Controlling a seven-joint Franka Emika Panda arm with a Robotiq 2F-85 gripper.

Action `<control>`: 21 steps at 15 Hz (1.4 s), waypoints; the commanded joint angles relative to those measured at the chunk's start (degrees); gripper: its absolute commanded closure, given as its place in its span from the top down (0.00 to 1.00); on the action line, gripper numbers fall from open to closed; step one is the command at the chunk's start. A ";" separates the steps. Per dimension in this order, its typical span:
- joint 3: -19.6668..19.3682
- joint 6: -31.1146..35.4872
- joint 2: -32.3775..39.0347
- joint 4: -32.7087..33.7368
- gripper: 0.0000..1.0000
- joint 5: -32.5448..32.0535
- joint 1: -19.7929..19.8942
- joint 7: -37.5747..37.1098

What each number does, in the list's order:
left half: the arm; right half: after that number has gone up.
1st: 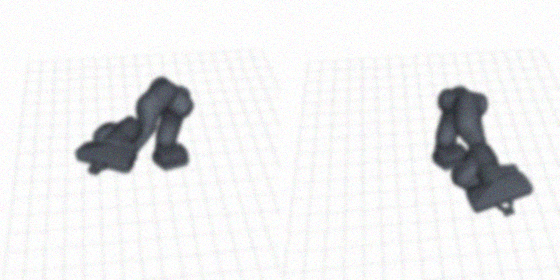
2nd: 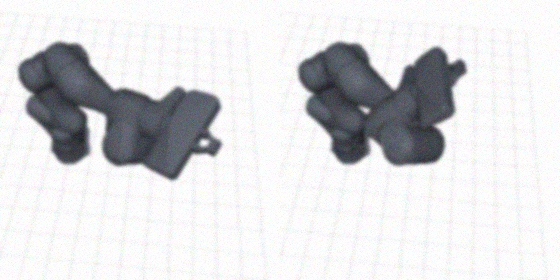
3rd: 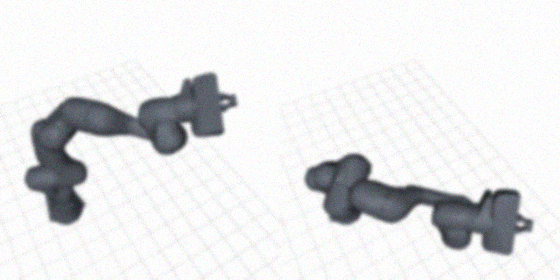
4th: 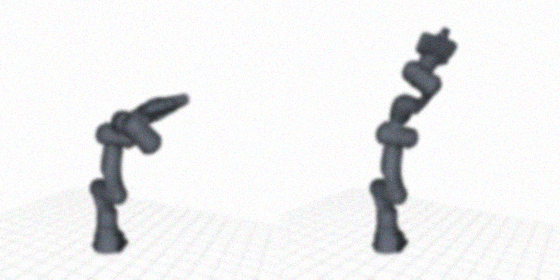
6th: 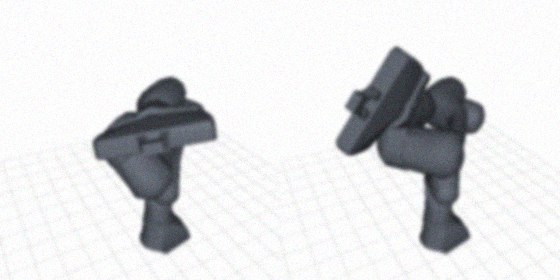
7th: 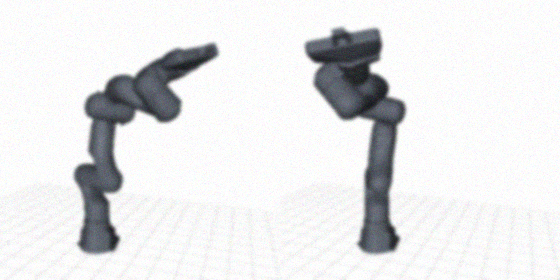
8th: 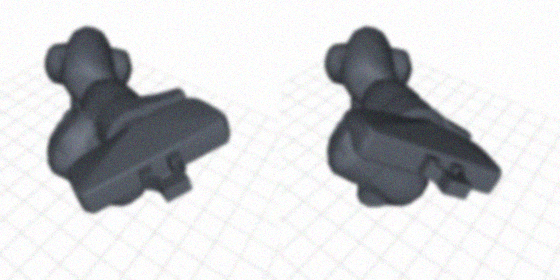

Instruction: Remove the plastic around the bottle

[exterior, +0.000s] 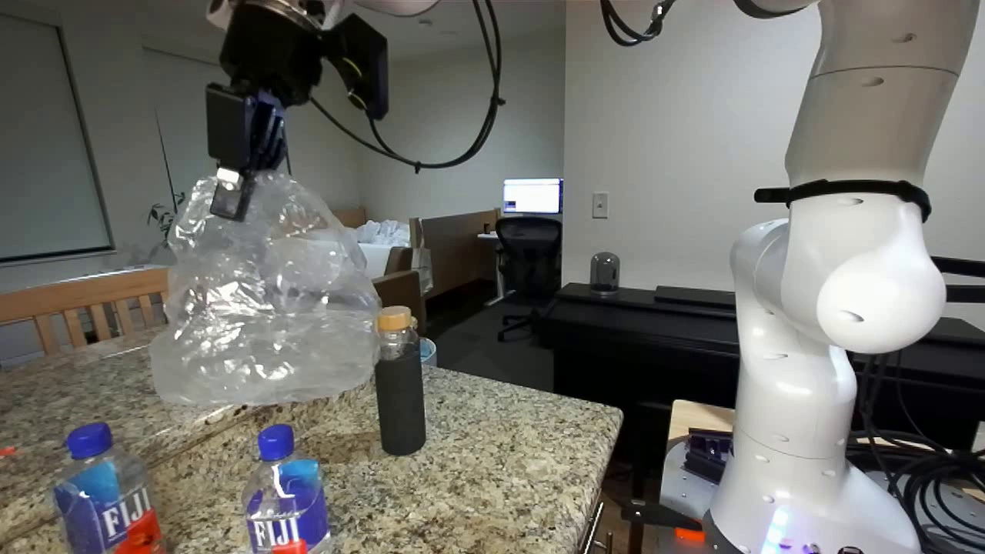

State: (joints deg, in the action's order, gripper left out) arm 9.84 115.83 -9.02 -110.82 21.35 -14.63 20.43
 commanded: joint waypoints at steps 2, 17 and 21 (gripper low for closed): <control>0.43 0.42 -1.11 -6.45 0.09 2.44 -1.10 5.42; 2.01 9.28 0.92 -14.89 0.08 6.31 -4.19 18.94; 2.89 9.23 0.68 -18.28 0.08 8.25 -5.03 25.23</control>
State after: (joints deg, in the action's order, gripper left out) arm 12.02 123.49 -7.18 -125.73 27.27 -19.11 40.09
